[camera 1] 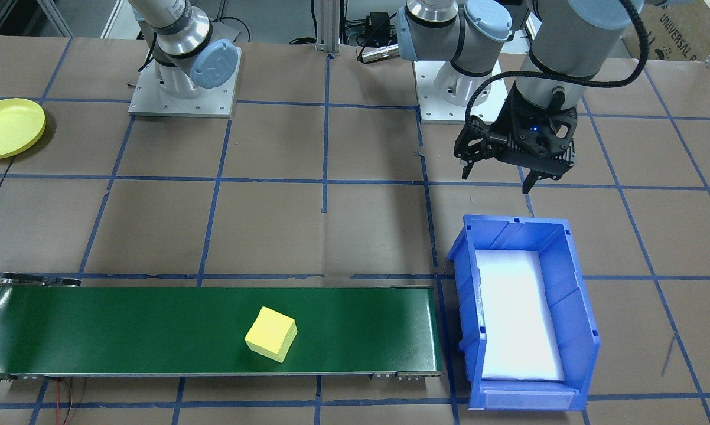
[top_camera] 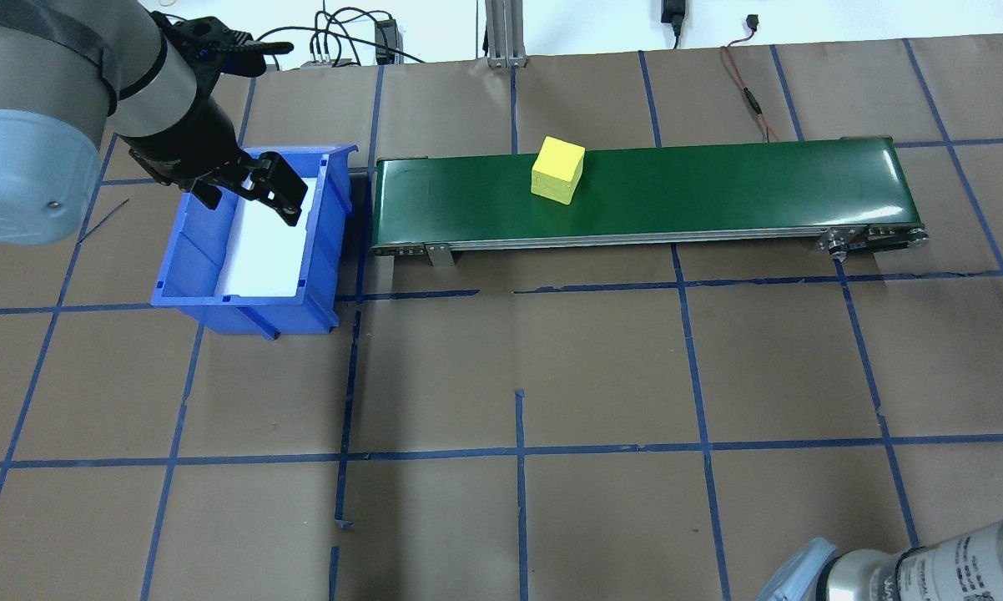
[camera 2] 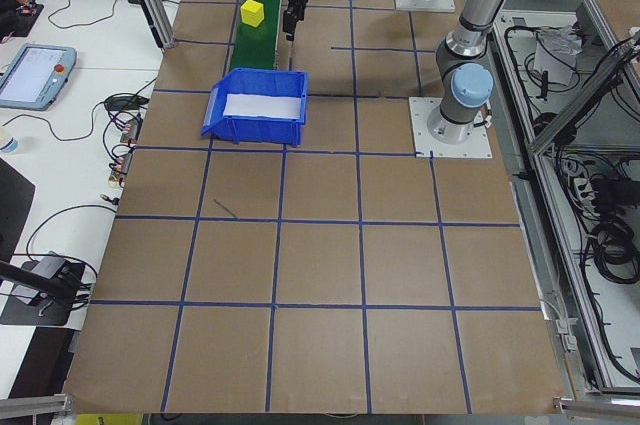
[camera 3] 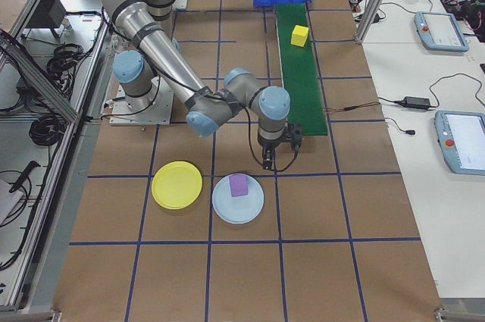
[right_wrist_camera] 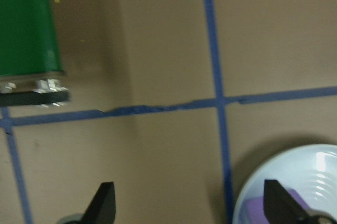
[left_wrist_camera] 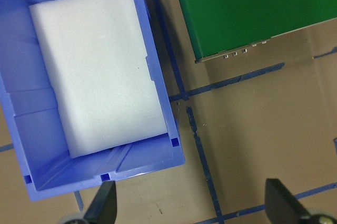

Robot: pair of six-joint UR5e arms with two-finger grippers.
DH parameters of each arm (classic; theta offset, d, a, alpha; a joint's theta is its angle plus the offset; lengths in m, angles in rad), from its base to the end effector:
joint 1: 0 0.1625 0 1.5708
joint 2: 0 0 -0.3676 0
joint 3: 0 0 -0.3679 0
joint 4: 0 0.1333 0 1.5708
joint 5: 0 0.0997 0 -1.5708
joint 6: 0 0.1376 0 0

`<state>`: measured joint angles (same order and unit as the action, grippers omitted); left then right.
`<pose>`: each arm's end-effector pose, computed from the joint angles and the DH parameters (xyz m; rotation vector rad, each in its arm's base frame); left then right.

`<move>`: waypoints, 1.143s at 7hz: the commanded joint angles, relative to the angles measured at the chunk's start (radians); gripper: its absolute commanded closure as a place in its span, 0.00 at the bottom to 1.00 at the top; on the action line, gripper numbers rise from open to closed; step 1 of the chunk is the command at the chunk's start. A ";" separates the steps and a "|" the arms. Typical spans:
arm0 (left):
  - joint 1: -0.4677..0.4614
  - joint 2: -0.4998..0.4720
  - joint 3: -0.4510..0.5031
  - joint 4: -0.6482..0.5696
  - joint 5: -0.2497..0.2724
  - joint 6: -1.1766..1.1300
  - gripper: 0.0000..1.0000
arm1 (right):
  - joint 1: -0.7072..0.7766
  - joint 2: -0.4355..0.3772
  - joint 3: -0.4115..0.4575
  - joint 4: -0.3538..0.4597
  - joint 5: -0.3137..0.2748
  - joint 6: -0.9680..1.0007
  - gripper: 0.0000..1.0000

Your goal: Move block left to right into plate

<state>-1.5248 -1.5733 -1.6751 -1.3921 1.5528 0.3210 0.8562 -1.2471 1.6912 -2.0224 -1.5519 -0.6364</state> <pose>-0.1137 -0.4818 0.3608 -0.4307 -3.1052 0.1160 -0.2577 -0.5044 0.2161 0.1223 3.1290 -0.0277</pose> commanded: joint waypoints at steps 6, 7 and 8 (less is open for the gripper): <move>0.009 0.001 0.003 0.002 0.000 0.007 0.00 | 0.513 -0.041 -0.025 -0.015 0.220 0.690 0.00; 0.008 0.001 0.003 0.004 -0.034 0.007 0.00 | 0.514 -0.031 -0.025 -0.022 0.296 0.734 0.00; 0.008 0.001 0.002 0.002 -0.048 0.007 0.00 | 0.514 -0.029 -0.025 -0.025 0.302 0.742 0.00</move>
<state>-1.5162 -1.5722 -1.6726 -1.3894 1.5258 0.3283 1.3657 -1.2810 1.6659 -2.0415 -1.2797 0.0724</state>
